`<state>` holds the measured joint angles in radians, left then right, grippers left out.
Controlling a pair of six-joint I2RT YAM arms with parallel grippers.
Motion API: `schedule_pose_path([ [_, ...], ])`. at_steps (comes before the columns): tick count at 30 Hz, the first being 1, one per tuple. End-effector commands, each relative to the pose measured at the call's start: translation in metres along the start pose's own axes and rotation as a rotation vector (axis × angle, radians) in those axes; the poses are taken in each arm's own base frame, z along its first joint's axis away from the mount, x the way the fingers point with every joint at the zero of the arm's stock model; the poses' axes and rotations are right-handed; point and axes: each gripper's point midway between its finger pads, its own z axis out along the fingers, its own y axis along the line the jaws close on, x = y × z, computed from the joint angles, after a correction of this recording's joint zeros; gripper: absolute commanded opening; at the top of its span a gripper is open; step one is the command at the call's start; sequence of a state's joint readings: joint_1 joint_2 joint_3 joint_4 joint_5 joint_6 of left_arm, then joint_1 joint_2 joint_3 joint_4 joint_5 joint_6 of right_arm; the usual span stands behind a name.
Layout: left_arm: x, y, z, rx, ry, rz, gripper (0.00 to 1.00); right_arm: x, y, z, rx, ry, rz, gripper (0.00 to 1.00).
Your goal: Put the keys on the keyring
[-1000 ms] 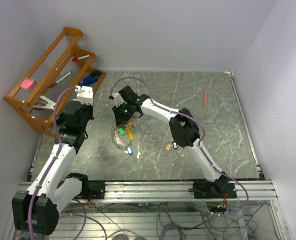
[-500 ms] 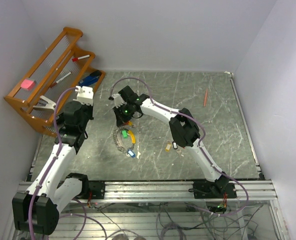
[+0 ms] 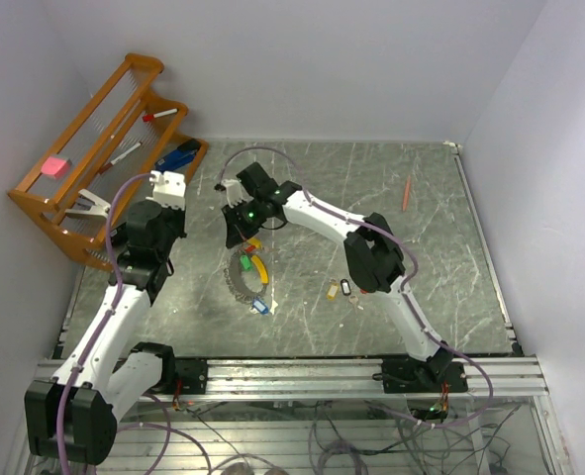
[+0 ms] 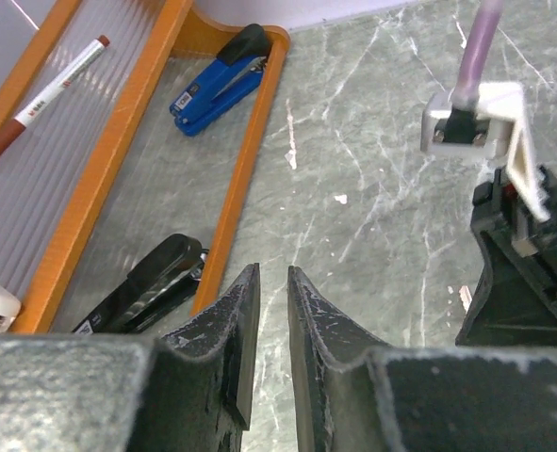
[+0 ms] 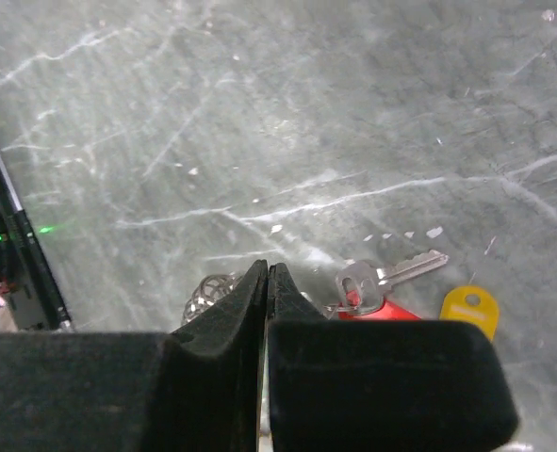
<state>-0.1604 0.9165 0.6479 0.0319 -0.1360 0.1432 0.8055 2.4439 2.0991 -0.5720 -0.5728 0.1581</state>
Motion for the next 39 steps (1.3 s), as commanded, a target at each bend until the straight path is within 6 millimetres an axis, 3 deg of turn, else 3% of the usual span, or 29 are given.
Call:
schedule_pose_path([
  [1,-0.001,-0.013,0.005,0.067,-0.025,-0.068,0.29,-0.037,0.036,-0.040,-0.047,-0.115,-0.046,0.00],
  [7,0.003,-0.052,0.008,0.280,-0.024,-0.157,0.28,-0.034,0.047,-0.058,-0.081,-0.164,-0.029,0.00],
  [13,0.018,-0.099,0.005,0.547,-0.022,-0.139,0.29,-0.016,0.042,-0.054,-0.090,-0.140,0.012,0.00],
  [17,0.032,-0.078,0.014,0.418,0.019,-0.146,0.28,-0.005,0.029,-0.050,-0.063,-0.115,0.036,0.00],
  [18,0.038,-0.067,0.018,0.350,0.037,-0.160,0.28,-0.002,0.027,-0.049,-0.062,-0.098,0.027,0.06],
  [20,0.050,-0.043,0.024,0.222,0.077,-0.214,0.28,-0.001,0.025,-0.046,-0.062,-0.079,-0.001,0.27],
  [23,0.056,-0.019,0.026,0.120,0.105,-0.294,0.27,0.000,0.016,-0.039,-0.044,-0.055,-0.055,0.32],
  [29,0.052,-0.012,0.024,0.113,0.128,-0.368,0.26,-0.003,-0.008,-0.009,-0.030,0.007,-0.051,0.30],
  [39,0.052,-0.014,0.022,0.133,0.139,-0.341,0.25,-0.004,-0.012,0.011,-0.067,-0.018,-0.049,0.34],
])
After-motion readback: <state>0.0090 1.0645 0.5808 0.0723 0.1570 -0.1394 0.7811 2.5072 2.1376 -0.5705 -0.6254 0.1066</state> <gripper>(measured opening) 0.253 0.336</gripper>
